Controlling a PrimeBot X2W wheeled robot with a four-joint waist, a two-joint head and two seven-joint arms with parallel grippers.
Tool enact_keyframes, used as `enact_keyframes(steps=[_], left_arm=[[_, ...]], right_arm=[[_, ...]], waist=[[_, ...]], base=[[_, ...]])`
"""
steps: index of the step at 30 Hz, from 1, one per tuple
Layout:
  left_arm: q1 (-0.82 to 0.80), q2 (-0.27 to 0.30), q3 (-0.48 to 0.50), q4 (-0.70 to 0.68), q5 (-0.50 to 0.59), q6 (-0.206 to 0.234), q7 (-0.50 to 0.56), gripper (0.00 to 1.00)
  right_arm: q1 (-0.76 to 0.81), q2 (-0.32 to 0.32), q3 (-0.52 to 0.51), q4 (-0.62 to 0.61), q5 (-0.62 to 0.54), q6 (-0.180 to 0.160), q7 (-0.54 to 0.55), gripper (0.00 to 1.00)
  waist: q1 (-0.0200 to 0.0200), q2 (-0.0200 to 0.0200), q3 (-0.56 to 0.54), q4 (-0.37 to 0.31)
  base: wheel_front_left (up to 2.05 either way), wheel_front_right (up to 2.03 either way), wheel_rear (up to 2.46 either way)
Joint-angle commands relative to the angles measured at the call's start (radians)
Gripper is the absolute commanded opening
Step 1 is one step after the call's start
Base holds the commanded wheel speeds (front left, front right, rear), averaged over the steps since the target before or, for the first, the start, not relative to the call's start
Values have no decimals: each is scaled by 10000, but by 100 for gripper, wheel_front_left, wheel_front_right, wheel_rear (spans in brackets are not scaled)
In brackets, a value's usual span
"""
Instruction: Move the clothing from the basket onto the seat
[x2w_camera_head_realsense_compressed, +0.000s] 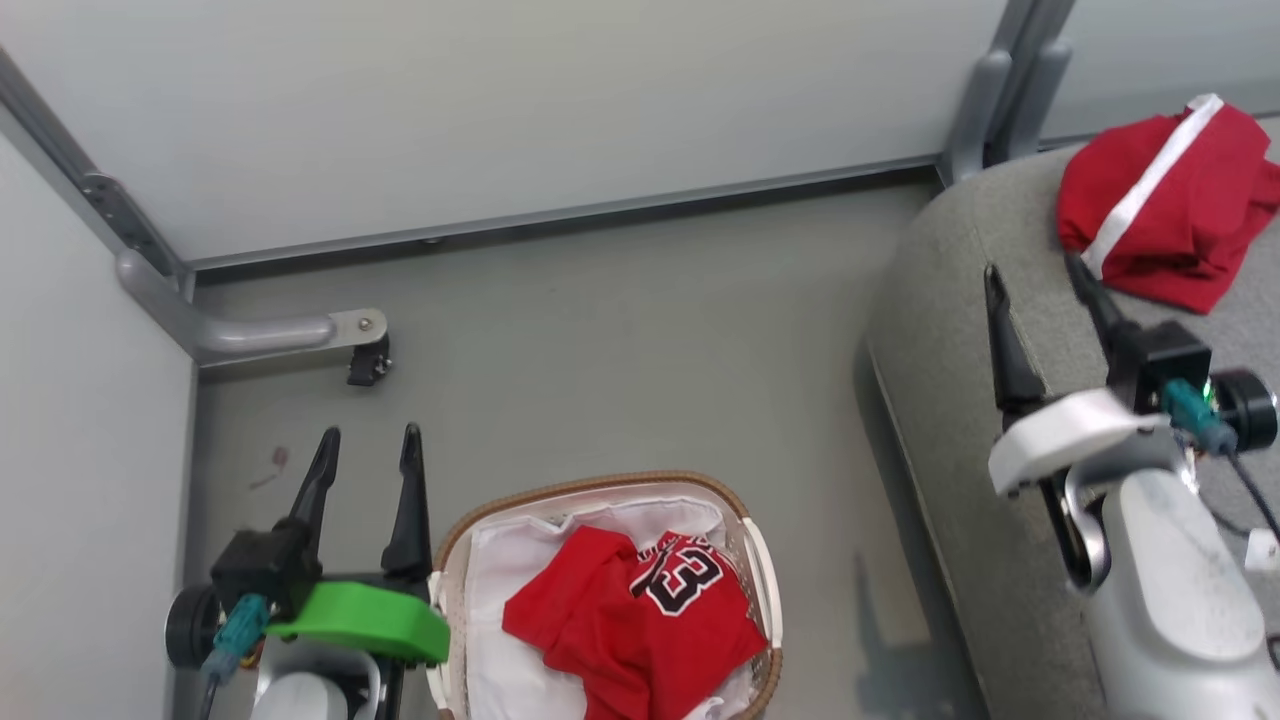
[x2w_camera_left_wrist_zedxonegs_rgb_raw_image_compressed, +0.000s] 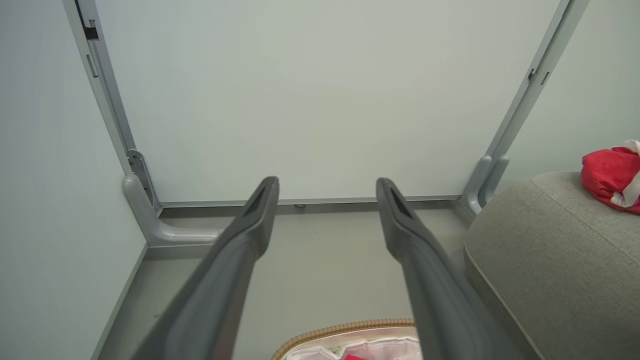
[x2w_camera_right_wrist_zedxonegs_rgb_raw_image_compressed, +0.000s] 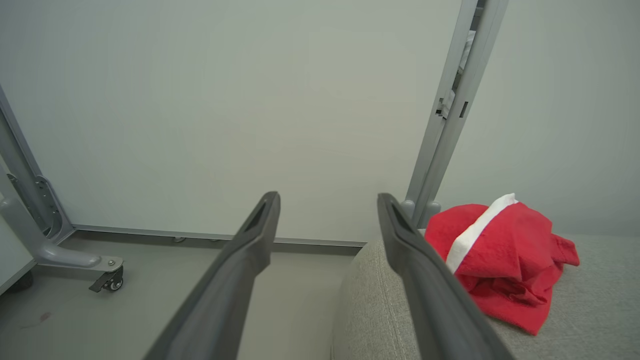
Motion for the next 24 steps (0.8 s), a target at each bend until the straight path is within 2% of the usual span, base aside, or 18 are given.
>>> enact_keyframes(steps=[1, 8, 13, 24], left_arm=[[317, -3, 65, -53, -6, 39, 5, 100], [995, -4, 156, -325, -241, 123, 5, 100], [1249, -3, 160, -348, -360, 185, 5, 100], [1298, -2, 153, -258, -408, 177, 5, 100]], right_arm=[[481, 83, -118, -157, 59, -10, -20, 100], [1957, 421, -291, -785, 231, -12, -20, 100], [2630, 457, -67, -974, 922, -10, -20, 100], [2656, 454, 392, -1123, 1110, -10, -20, 100]], waist=[[1, 0, -386, 386], [1, 0, -513, 453], [1, 0, -619, 443], [1, 0, -615, 311]], base=[[0, 0, 0], [0, 0, 0], [0, 0, 0], [0, 0, 0]])
